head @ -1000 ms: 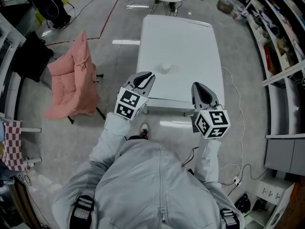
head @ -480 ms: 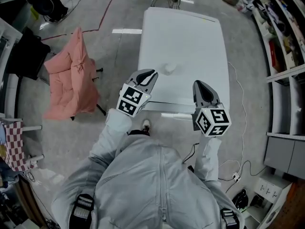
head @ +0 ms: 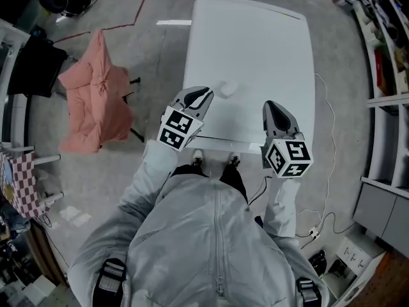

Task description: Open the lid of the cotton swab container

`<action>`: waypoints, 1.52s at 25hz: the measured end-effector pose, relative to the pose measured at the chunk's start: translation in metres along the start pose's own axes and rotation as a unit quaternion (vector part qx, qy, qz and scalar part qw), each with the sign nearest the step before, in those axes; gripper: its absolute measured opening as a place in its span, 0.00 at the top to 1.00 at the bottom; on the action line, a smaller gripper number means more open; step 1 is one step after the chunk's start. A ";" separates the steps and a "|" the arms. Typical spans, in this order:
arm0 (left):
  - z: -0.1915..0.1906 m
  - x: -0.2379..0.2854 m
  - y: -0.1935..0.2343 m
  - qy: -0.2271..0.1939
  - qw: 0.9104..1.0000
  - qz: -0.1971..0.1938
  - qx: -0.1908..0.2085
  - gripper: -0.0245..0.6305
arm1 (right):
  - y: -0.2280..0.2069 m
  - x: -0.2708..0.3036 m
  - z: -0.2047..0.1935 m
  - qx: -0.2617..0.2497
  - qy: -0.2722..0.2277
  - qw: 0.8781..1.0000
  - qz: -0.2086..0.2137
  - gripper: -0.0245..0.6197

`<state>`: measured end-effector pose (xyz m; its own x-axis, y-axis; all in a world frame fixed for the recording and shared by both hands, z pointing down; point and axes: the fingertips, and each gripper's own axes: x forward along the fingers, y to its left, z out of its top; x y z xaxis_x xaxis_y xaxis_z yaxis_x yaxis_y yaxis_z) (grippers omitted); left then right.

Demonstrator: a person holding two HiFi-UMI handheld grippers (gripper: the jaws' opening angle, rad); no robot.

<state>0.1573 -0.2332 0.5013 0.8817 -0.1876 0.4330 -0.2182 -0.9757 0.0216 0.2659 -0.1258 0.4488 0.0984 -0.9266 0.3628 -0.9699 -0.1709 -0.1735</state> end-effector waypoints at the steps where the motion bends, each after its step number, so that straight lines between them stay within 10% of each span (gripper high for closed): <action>1: -0.001 0.005 -0.002 0.004 1.000 0.010 -0.004 0.88 | -0.010 0.003 -0.001 0.000 0.001 1.000 0.007 0.91; 9: -0.025 0.031 0.001 0.028 0.997 0.072 -0.026 0.88 | -0.044 0.046 -0.021 -0.021 0.028 0.996 0.085 0.91; 18: -0.068 0.103 -0.030 0.048 0.998 0.014 -0.044 0.61 | -0.078 0.070 -0.079 -0.029 0.068 0.987 0.140 0.91; 38: -0.122 0.179 -0.007 0.091 0.994 0.036 -0.043 0.53 | -0.119 0.076 -0.137 -0.001 0.103 0.982 0.157 0.91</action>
<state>0.2654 -0.2458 0.6881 0.7740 -0.2264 0.5914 -0.3202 -0.9456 0.0571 0.3579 -0.1295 0.6226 -0.2529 -0.8464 0.4687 -0.9458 0.1142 -0.3040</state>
